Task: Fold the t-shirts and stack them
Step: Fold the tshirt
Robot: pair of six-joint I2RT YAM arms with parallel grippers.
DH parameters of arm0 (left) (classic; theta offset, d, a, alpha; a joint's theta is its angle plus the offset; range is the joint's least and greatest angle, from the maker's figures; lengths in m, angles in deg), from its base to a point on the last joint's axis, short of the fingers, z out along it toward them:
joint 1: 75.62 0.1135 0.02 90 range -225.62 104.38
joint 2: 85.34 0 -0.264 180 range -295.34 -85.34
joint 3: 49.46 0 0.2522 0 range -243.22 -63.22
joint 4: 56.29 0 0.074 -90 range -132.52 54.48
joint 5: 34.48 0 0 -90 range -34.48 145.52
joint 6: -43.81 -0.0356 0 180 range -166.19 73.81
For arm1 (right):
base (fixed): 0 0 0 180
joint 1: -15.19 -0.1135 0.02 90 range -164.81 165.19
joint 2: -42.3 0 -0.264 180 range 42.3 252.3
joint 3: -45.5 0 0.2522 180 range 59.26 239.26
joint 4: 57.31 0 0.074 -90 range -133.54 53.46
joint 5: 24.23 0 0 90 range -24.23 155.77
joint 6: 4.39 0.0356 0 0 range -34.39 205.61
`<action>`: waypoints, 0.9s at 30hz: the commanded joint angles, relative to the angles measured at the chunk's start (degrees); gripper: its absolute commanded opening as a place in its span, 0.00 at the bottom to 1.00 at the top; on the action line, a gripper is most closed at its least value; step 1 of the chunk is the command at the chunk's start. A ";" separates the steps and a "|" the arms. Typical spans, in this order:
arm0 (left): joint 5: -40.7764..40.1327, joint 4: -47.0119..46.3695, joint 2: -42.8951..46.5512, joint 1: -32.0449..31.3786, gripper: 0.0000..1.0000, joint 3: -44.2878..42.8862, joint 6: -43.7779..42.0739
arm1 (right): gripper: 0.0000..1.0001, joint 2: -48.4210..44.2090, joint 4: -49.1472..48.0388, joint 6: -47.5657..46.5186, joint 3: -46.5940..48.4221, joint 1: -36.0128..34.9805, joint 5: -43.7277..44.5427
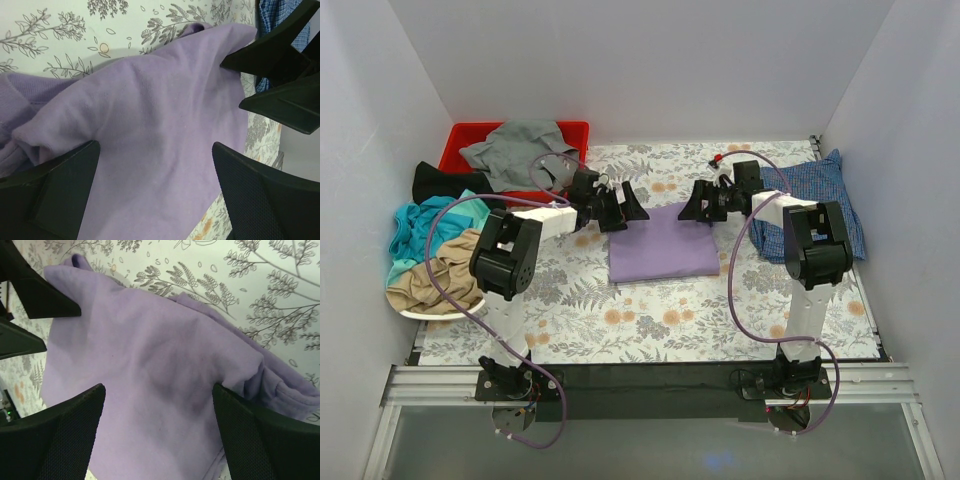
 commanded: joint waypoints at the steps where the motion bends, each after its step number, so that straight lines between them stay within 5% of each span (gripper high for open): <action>1: -4.29 -0.68 0.46 1.50 0.95 0.03 -1.93 | 0.93 -1.32 -1.34 -3.08 0.71 -0.07 8.62; 9: -8.59 1.34 3.88 3.70 0.95 0.38 -3.42 | 0.96 -9.32 0.59 -7.38 -3.51 -0.07 19.96; 21: -1.92 5.11 12.74 3.00 0.95 -1.73 -4.83 | 0.98 -18.64 8.14 -7.30 -4.82 0.02 16.03; 27: -13.60 12.67 18.29 3.00 0.95 2.91 -6.85 | 0.99 -17.86 8.32 -6.60 -8.87 0.28 14.18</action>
